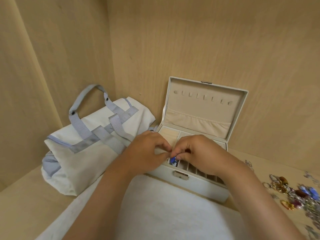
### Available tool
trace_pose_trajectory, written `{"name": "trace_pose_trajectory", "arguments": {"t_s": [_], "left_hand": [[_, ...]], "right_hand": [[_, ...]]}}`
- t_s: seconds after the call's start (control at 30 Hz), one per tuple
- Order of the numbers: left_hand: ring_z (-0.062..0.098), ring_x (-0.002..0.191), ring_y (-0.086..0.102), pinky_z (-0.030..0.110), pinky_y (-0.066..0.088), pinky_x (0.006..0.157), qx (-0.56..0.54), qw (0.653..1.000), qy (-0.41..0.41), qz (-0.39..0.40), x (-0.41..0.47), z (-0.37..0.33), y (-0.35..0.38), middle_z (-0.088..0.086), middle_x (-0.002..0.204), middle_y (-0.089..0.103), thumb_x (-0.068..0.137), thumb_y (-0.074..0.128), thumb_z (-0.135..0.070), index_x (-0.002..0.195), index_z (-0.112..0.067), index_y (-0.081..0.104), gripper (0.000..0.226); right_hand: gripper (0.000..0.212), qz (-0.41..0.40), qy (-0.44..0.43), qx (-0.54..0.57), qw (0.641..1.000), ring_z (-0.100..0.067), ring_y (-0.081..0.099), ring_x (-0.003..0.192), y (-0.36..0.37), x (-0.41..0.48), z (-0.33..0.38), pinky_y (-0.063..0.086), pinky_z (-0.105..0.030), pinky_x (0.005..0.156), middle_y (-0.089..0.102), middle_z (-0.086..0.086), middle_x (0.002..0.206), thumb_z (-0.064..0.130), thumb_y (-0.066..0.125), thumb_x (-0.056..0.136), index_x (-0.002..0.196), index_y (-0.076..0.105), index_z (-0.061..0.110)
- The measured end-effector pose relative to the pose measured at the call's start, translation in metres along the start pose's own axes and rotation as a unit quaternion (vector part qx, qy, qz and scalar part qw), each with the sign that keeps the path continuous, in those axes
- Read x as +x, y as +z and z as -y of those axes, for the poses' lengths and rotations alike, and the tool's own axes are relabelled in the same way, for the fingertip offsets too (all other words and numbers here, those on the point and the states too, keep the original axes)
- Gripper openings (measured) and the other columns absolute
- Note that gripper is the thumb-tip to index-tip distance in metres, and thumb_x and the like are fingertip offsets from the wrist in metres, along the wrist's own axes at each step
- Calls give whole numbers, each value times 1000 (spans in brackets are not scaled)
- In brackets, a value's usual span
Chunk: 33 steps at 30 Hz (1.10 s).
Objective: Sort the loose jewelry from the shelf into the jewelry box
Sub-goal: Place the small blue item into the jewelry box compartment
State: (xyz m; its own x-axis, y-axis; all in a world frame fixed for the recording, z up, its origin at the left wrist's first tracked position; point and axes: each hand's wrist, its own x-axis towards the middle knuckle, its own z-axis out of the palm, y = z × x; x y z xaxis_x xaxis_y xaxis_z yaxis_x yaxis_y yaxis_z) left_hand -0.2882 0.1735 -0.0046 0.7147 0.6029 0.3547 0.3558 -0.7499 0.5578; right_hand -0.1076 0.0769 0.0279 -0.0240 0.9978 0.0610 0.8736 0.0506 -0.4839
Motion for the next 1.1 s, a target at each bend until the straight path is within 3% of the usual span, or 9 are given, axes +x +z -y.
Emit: {"name": "trace_pose_trajectory", "arguments": {"t_s": [0.1,0.2,0.27,0.33,0.53,0.73,0.87,1.03,1.1], "left_hand": [[0,107,48,22,37,97,6,1000,-8,12,0,2,2,-21,96,62,82,70,-29,90,-36,73,11],[2,107,48,26,40,98,1,1000,-3,5,0,1,2,-20,95,62,80,68,-30,88,-36,71,11],[4,106,50,28,43,97,-3,1000,-1,-1,0,0,3,-20,93,62,76,62,-36,87,-37,71,13],[4,105,51,30,44,96,-1,1000,0,0,0,0,4,-21,93,62,73,58,-41,85,-38,70,17],[6,103,49,32,41,98,29,999,0,13,-2,-8,4,-18,94,60,72,52,-44,86,-40,68,21],[9,106,49,31,42,93,76,996,3,-48,11,-52,17,-16,112,58,81,50,-29,107,-32,64,30],[3,95,51,27,46,86,1,999,32,24,36,-109,45,-17,104,60,87,55,-16,106,-31,63,26],[1,77,55,26,48,73,-38,988,72,133,69,-180,113,-11,106,64,91,54,-18,109,-27,65,22],[1,79,56,23,48,73,-50,982,74,168,80,-201,145,-9,111,65,94,55,-20,110,-27,66,20]], "right_hand": [[23,24,11,-19,999,1,68,72,0,-1,5,55,-31,77,73,18,84,26,67,89,89,72,48],[9,-16,14,-55,998,3,62,72,-2,-2,7,48,-23,68,68,20,83,34,74,83,87,73,43],[6,-28,4,-82,996,0,57,78,-2,-4,9,47,-26,72,62,19,88,35,70,85,86,74,39],[15,-19,4,-87,996,-2,55,82,0,-6,11,48,-28,78,59,18,91,29,63,85,87,75,38],[24,-56,14,-45,997,3,54,78,-6,-13,8,48,-27,78,58,16,98,19,59,86,93,74,37],[25,-118,44,28,992,-2,54,59,-45,-60,-25,46,-19,66,68,18,102,16,60,94,103,73,36],[20,-162,108,41,980,4,56,54,-79,-109,-71,39,-7,56,69,17,100,17,62,96,100,74,32],[21,-183,202,-2,962,19,56,64,-108,-176,-132,40,-3,61,68,15,100,13,60,96,104,73,28],[21,-176,236,-24,955,14,57,67,-113,-196,-152,39,-5,63,67,13,102,15,60,97,107,72,29]]}}
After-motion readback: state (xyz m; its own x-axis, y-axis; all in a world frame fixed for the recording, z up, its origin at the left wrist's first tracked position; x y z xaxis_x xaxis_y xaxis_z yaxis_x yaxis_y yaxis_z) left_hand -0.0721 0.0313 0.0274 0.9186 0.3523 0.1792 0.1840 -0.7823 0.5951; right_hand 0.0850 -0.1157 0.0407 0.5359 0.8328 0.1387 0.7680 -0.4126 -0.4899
